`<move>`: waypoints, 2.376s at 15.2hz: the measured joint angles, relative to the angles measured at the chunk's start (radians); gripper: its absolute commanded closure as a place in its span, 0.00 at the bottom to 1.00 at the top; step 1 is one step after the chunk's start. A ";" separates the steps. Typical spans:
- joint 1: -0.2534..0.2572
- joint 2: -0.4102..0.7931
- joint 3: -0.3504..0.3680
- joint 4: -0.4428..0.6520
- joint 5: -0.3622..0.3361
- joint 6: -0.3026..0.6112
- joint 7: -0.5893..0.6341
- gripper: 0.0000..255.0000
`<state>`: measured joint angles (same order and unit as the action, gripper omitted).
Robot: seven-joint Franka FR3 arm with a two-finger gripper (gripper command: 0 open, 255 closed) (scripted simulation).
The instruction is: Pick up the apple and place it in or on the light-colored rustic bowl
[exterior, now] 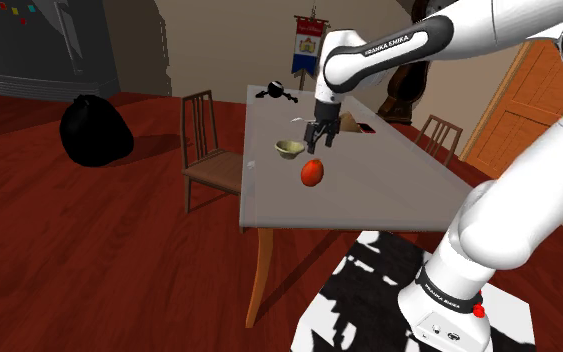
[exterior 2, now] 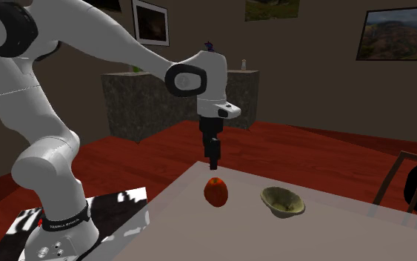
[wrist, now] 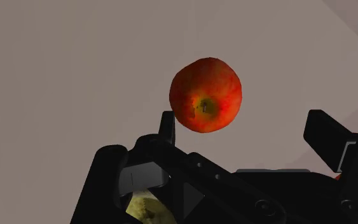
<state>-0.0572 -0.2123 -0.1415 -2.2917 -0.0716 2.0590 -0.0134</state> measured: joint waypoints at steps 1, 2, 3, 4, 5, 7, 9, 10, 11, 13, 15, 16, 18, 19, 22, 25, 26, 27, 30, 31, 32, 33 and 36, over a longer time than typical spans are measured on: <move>-0.001 0.030 -0.003 0.009 -0.002 0.016 -0.004 0.00; -0.002 0.070 -0.006 0.023 -0.002 0.037 -0.008 0.00; -0.006 0.106 -0.012 0.043 -0.002 0.050 -0.019 0.00; -0.008 0.121 -0.015 0.045 -0.003 0.061 -0.023 0.00; -0.008 0.131 -0.015 0.039 -0.003 0.076 -0.023 0.00; -0.010 0.148 -0.017 0.026 -0.003 0.105 -0.025 0.00; -0.010 0.163 -0.018 0.012 -0.002 0.134 -0.026 0.00; -0.010 0.168 -0.018 0.003 -0.002 0.148 -0.026 0.00; -0.011 0.175 -0.019 -0.001 -0.001 0.159 -0.028 0.00; -0.012 0.181 -0.020 -0.003 0.000 0.168 -0.029 0.00; -0.012 0.183 -0.020 -0.003 0.000 0.169 -0.029 0.00; -0.012 0.183 -0.020 -0.004 0.000 0.170 -0.029 0.00; -0.012 0.183 -0.020 -0.004 0.000 0.170 -0.029 1.00; -0.012 0.182 -0.020 -0.003 0.000 0.170 -0.029 1.00; -0.011 0.182 -0.020 -0.003 0.000 0.170 -0.028 1.00; -0.011 0.182 -0.019 -0.003 0.000 0.170 -0.028 1.00; -0.011 0.182 -0.019 -0.003 0.000 0.170 -0.028 1.00; -0.011 0.182 -0.019 -0.004 0.000 0.170 -0.028 1.00; -0.011 0.174 -0.019 0.005 -0.001 0.153 -0.027 1.00; -0.012 0.168 -0.019 0.010 -0.002 0.142 -0.029 1.00; -0.012 0.160 -0.020 0.012 -0.003 0.131 -0.029 1.00; -0.011 0.151 -0.018 0.020 -0.003 0.114 -0.027 1.00; -0.011 0.133 -0.018 0.043 -0.005 0.075 -0.028 1.00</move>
<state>-0.0680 -0.0790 -0.1593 -2.2488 -0.0761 2.1337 -0.0417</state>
